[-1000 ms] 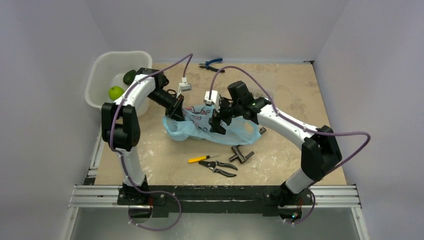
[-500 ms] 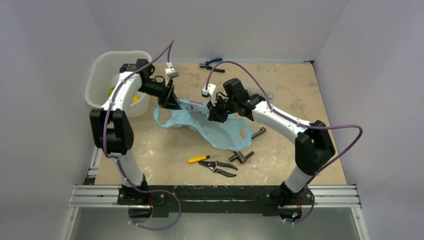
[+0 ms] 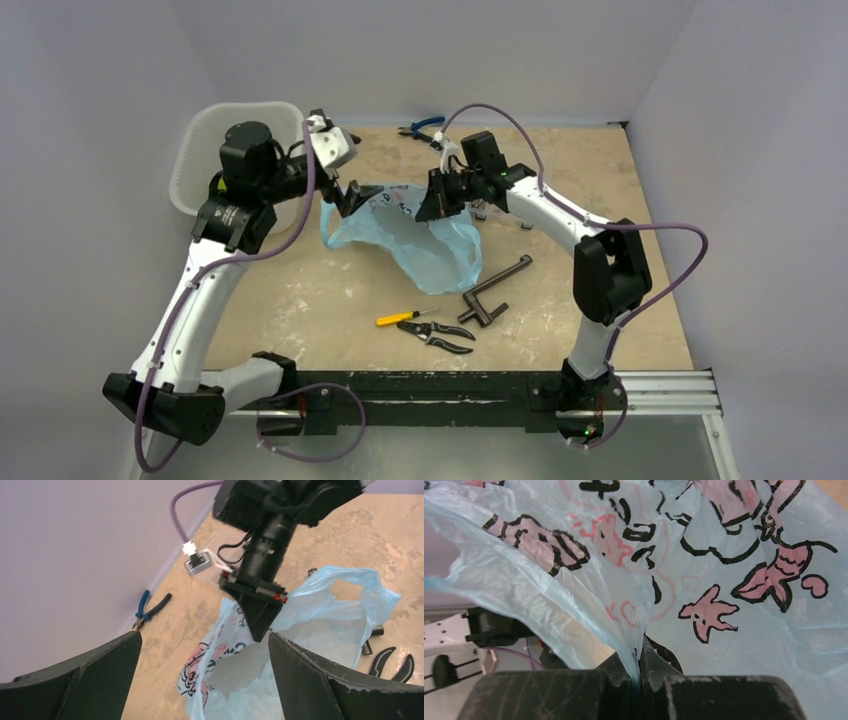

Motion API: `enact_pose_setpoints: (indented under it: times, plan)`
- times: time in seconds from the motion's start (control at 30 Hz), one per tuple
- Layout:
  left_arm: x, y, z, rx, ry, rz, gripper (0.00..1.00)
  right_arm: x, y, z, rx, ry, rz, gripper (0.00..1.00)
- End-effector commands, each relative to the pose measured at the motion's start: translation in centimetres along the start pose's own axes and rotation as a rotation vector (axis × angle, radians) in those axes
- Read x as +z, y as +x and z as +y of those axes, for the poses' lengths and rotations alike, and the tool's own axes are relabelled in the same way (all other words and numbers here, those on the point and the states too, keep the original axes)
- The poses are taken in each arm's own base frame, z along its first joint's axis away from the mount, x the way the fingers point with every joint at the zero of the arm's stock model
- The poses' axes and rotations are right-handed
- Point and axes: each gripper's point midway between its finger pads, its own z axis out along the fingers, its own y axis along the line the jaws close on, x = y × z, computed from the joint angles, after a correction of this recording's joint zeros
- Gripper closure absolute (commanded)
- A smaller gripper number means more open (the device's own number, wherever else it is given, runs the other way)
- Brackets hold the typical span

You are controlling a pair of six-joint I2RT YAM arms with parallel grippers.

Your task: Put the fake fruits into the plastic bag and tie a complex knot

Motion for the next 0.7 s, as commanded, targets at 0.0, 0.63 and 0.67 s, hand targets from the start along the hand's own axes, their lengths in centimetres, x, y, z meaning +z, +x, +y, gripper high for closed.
enact_pose_setpoints:
  times: [0.0,0.63,0.67]
  plan:
    - [2.0,0.6,-2.9,0.099,0.077,0.065,0.00,-0.8,-1.6,2.6,0.103,-0.109,-0.022,1.00]
    - [9.2,17.1,-11.9,0.457,0.498,0.418,0.54,-1.9,-2.1,4.5,0.195,-0.276,-0.011,1.00]
    - [9.8,18.1,-11.4,0.476,0.477,0.451,0.66,-1.9,-2.0,4.5,0.197,-0.280,-0.008,1.00]
